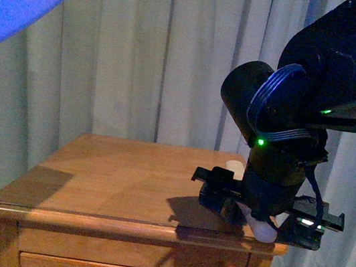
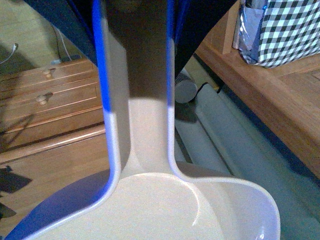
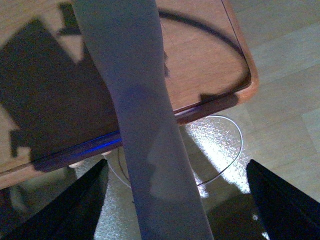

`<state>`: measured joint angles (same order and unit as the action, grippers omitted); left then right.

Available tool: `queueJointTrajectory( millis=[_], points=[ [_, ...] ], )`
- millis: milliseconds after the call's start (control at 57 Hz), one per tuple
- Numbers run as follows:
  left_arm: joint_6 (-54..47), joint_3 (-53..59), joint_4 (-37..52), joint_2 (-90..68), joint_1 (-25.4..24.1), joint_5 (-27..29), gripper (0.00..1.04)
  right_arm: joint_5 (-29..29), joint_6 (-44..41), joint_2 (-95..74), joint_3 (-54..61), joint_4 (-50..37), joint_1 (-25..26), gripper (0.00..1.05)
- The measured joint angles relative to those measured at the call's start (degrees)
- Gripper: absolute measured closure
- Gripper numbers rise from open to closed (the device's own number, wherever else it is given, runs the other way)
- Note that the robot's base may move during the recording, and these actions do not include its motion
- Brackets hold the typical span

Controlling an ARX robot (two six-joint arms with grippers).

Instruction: Clean up trash

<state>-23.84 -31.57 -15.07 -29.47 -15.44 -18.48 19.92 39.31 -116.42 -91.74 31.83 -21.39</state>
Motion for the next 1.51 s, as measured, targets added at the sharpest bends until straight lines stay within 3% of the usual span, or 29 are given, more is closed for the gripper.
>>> queueJointTrajectory(
  millis=[386,561,702,1070,1281,1509],
  points=[
    [-0.02,0.0,0.0,0.0,0.0,0.0,0.78,-0.7,-1.01,0.44,0.15,-1.44,0.17,0.84],
    [-0.02,0.0,0.0,0.0,0.0,0.0,0.78,0.02,-2.78,3.67,2.21,-4.02,0.52,0.85],
    [-0.02,0.0,0.0,0.0,0.0,0.0,0.78,3.8,-8.0,10.91,7.93,-12.15,0.57,0.85],
    [-0.02,0.0,0.0,0.0,0.0,0.0,0.78,12.76,-29.9,46.53,39.93,-39.71,-1.9,0.85],
    [0.0,0.0,0.0,0.0,0.0,0.0,0.78,18.27,-35.69,64.59,54.6,-40.22,-5.4,0.85],
    [-0.02,0.0,0.0,0.0,0.0,0.0,0.78,22.62,-35.67,73.64,59.49,-36.5,-7.43,0.85]
  ],
)
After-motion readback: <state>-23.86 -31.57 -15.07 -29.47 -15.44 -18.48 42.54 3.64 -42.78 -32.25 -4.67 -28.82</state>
